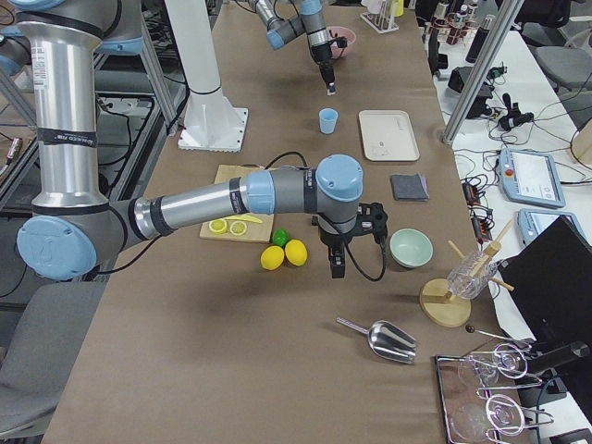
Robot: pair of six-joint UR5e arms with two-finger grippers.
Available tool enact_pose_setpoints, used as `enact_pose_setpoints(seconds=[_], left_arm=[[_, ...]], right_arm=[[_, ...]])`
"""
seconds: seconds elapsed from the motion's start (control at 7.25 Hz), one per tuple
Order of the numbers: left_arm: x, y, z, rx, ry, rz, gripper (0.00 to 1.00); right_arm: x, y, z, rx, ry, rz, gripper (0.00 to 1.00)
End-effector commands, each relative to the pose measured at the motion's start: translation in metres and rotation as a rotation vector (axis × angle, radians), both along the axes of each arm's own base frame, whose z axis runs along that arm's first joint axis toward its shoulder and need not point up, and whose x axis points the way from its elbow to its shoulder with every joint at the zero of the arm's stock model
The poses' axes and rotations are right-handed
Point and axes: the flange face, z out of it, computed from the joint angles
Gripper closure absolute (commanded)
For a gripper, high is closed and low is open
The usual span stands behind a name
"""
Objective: Mash ice and strawberries in cup
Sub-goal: 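Lift the ice cube and carry it over the light-blue cup, then lower the ice cube into the cup and open the left gripper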
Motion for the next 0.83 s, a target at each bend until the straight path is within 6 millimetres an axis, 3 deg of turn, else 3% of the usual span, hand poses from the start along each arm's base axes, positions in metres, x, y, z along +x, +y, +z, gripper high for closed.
enact_pose_setpoints(seconds=[0.0,0.55,0.69], left_arm=[[0.024,0.002,-0.007,0.003,-0.01,-0.003,1.0],[0.048,0.007,-0.014,0.011,-0.019,-0.004,1.0],[0.048,0.007,-0.014,0.012,-0.019,-0.006,0.49]], right_arm=[[0.0,0.0,0.0,0.0,0.0,0.0,0.0],[0.0,0.0,0.005,-0.012,0.0,0.0,0.0],[0.0,0.0,0.006,-0.014,0.001,0.0,0.0]])
